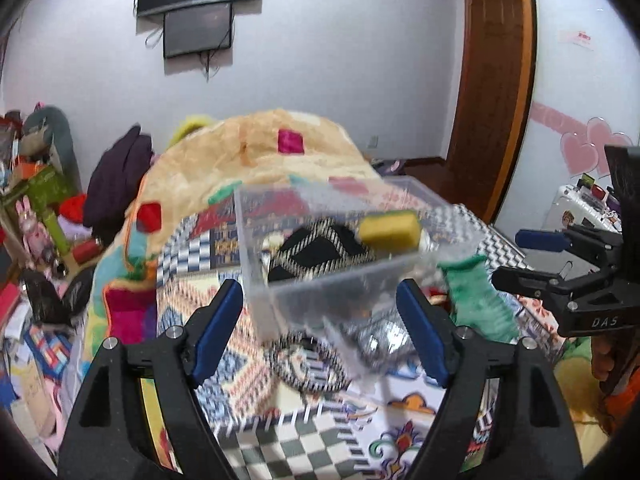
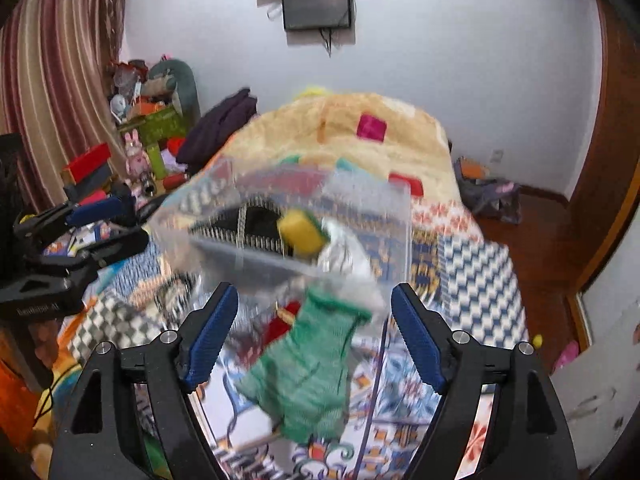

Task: Organize soft objects
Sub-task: 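Grasp the green knitted sock with the right tool, then carry the green sock over the box and open the right tool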

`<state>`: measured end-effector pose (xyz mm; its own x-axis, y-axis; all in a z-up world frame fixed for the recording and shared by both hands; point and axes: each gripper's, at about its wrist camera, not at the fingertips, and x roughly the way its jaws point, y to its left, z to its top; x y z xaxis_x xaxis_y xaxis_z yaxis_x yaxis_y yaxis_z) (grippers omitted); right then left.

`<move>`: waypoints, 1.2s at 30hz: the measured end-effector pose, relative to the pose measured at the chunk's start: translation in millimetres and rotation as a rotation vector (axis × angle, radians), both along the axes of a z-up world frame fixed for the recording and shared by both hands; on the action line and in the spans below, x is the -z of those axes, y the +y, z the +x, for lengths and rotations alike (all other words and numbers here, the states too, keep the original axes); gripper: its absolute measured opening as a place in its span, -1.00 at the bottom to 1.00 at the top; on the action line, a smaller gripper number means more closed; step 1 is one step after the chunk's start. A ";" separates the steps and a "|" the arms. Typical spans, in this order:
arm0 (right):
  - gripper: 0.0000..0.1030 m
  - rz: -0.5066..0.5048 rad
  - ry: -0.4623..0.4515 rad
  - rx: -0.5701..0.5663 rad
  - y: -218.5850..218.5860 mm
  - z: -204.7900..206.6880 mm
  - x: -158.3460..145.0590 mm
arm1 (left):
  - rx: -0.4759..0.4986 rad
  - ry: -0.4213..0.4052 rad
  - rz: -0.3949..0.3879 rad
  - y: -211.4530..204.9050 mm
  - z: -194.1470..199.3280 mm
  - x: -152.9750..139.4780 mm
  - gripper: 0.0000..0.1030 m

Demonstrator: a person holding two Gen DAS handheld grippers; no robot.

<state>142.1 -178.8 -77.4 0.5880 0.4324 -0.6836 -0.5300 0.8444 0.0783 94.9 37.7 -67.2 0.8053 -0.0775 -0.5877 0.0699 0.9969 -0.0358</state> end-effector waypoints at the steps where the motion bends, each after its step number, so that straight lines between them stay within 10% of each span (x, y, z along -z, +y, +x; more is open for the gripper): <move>1: 0.49 -0.004 0.018 0.000 -1.0 -0.6 5.8 | -0.010 0.010 -0.005 2.3 -0.6 4.7 0.53; 12: 0.44 -0.010 0.115 0.027 -8.3 2.0 40.2 | -0.075 0.127 -0.050 21.8 1.9 48.7 0.03; 26: -0.52 -0.002 0.133 -0.028 -3.5 -5.4 44.1 | -0.083 0.208 -0.065 20.8 3.5 72.3 -0.71; 36: -0.63 0.059 0.067 -0.017 -19.3 -16.4 17.2 | -0.075 0.151 -0.075 24.6 -6.6 58.5 -0.91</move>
<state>125.7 -198.2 -94.6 0.5338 0.4829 -0.6942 -0.5362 0.8281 0.1638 88.3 62.2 -125.7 0.7139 -0.0683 -0.6969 -0.0168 0.9933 -0.1146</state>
